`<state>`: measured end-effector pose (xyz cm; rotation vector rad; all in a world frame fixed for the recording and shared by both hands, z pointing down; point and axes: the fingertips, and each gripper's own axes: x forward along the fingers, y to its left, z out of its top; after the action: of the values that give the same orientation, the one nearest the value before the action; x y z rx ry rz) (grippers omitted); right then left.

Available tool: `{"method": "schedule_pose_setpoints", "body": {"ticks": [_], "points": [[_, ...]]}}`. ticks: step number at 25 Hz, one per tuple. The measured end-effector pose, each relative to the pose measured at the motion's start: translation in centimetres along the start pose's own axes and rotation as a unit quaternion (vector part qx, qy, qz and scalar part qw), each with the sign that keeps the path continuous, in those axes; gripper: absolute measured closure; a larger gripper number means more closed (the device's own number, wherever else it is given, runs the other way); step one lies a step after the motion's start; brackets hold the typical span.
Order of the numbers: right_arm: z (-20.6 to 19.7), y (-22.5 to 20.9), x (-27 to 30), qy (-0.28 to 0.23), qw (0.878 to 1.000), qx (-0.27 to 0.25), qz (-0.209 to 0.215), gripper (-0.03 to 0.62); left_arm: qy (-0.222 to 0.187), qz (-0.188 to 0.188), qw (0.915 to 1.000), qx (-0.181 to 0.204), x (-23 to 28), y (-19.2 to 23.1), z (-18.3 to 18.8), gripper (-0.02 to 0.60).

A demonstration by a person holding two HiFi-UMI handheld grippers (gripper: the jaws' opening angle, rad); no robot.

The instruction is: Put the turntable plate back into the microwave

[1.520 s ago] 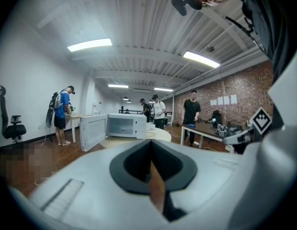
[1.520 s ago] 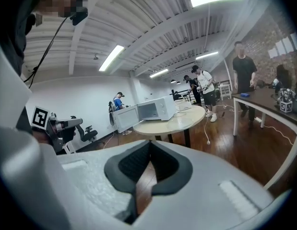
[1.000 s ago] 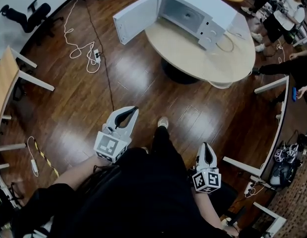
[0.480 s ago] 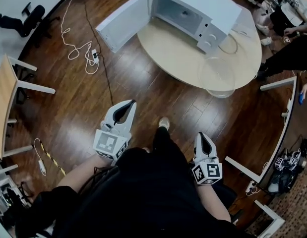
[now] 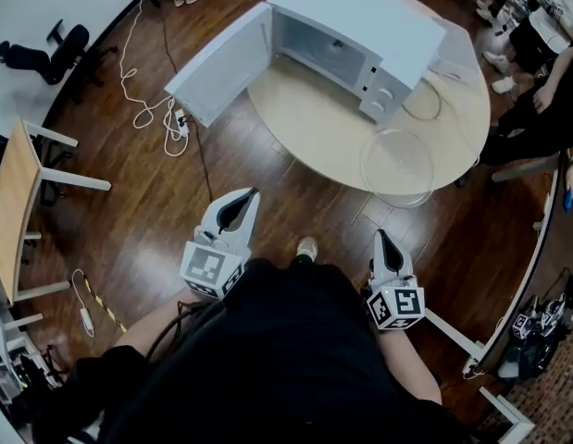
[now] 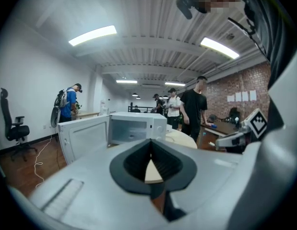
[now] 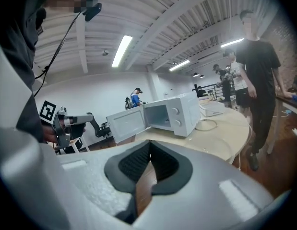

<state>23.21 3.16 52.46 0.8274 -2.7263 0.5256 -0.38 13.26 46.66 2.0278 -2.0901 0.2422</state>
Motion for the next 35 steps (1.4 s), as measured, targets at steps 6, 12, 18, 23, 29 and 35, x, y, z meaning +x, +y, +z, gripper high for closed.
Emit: {"method": "schedule_pose_setpoints", "body": {"ticks": [6, 12, 18, 23, 29, 35], "points": [[0.8, -3.3, 1.5, 0.007, 1.0, 0.014, -0.012, 0.592, -0.028, 0.013, 0.9995, 0.011, 2.8, 0.4, 2.4, 0.575], [0.8, -2.4, 2.7, 0.01, 1.0, 0.004, 0.014, 0.592, -0.023, 0.027, 0.9993, 0.014, 2.8, 1.5, 2.3, 0.575], [0.7, -3.4, 3.7, 0.005, 1.0, 0.013, -0.001, 0.592, -0.022, 0.023, 0.9994, 0.014, 3.4, 2.3, 2.3, 0.575], [1.3, -3.8, 5.5, 0.0, 1.0, 0.009, -0.012, 0.592, -0.018, 0.008, 0.9998, 0.009, 5.1, 3.5, 2.3, 0.575], [1.5, -3.3, 8.6, 0.008, 1.0, 0.013, -0.024, 0.592, -0.019, -0.018, 0.9996, 0.006, 7.9, 6.0, 3.3, 0.575], [2.7, -0.8, 9.6, -0.006, 0.998, 0.015, -0.067, 0.592, -0.023, -0.066, 0.997, 0.033, 7.6, 7.7, 4.5, 0.575]]}}
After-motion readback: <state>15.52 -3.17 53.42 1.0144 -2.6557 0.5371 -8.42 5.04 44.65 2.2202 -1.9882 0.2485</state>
